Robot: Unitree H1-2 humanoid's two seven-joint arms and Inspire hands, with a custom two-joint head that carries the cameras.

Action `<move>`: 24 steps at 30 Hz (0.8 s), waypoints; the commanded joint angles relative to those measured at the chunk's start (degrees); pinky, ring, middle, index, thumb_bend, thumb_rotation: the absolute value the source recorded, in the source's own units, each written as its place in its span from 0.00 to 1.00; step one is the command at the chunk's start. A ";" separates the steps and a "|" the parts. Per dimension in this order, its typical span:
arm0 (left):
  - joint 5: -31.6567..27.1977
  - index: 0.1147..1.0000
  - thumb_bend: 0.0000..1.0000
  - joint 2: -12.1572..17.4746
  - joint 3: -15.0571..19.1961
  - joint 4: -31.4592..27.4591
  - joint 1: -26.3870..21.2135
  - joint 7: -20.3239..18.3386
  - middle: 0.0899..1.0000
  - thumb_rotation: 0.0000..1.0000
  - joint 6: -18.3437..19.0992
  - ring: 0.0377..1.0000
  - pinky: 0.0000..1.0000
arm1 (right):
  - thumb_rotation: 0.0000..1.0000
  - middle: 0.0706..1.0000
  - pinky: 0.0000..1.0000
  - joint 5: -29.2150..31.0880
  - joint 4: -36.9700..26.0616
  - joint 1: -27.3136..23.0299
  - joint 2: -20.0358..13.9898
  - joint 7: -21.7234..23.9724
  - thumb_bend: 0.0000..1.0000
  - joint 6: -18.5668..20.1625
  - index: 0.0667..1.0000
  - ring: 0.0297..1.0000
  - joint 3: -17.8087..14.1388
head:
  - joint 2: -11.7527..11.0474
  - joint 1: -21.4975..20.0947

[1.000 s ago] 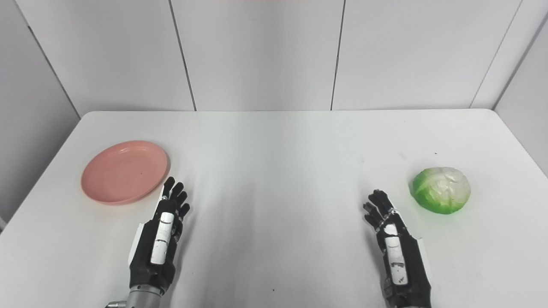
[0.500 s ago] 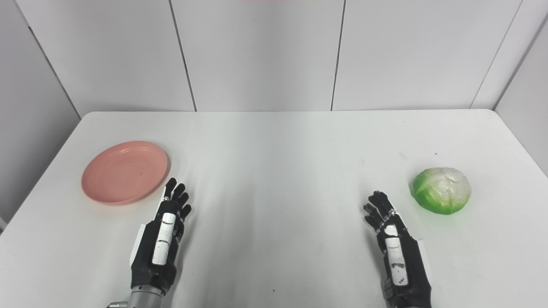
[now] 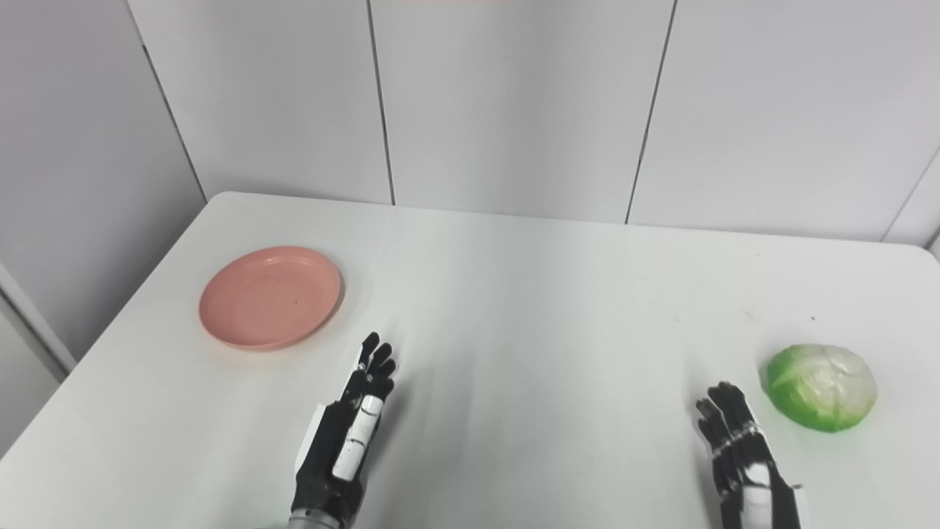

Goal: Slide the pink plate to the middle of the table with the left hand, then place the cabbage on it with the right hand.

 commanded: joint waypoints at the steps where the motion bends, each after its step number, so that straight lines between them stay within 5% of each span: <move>1: 0.91 1.00 0.67 -2.62 -0.37 0.41 5.40 0.62 0.99 0.81 -2.69 0.98 1.00 | 0.97 0.92 0.97 0.66 1.51 2.68 -2.00 0.39 0.86 -1.00 0.90 0.92 -0.76 | -0.50 0.65; 10: 3.51 1.00 0.64 -2.56 -1.16 3.13 4.75 1.88 0.98 0.80 -7.29 0.97 0.99 | 0.98 0.93 1.00 1.07 3.78 2.05 -2.17 1.02 0.89 -1.96 0.91 0.94 -1.16 | -2.04 2.24; 16: 1.78 1.00 0.71 -2.03 -1.33 -3.03 4.38 1.39 0.95 0.80 -8.49 0.93 0.96 | 0.98 0.95 1.00 1.42 4.05 1.38 -1.94 0.98 0.89 -1.58 0.93 0.95 -1.02 | -1.68 2.31; 19: -1.00 1.00 0.73 -1.98 0.39 -7.63 1.62 1.96 0.94 0.78 -7.43 0.93 0.99 | 0.99 0.95 1.00 1.21 4.70 0.79 -1.79 0.85 0.88 -1.86 0.93 0.95 -0.94 | -1.84 2.90; 24: -1.80 0.87 0.79 0.88 6.28 -10.93 -7.58 1.91 0.83 0.80 -7.97 0.82 0.80 | 1.00 0.95 1.00 1.29 5.07 0.38 -1.75 0.93 0.88 -1.93 0.92 0.95 -0.70 | -1.67 3.72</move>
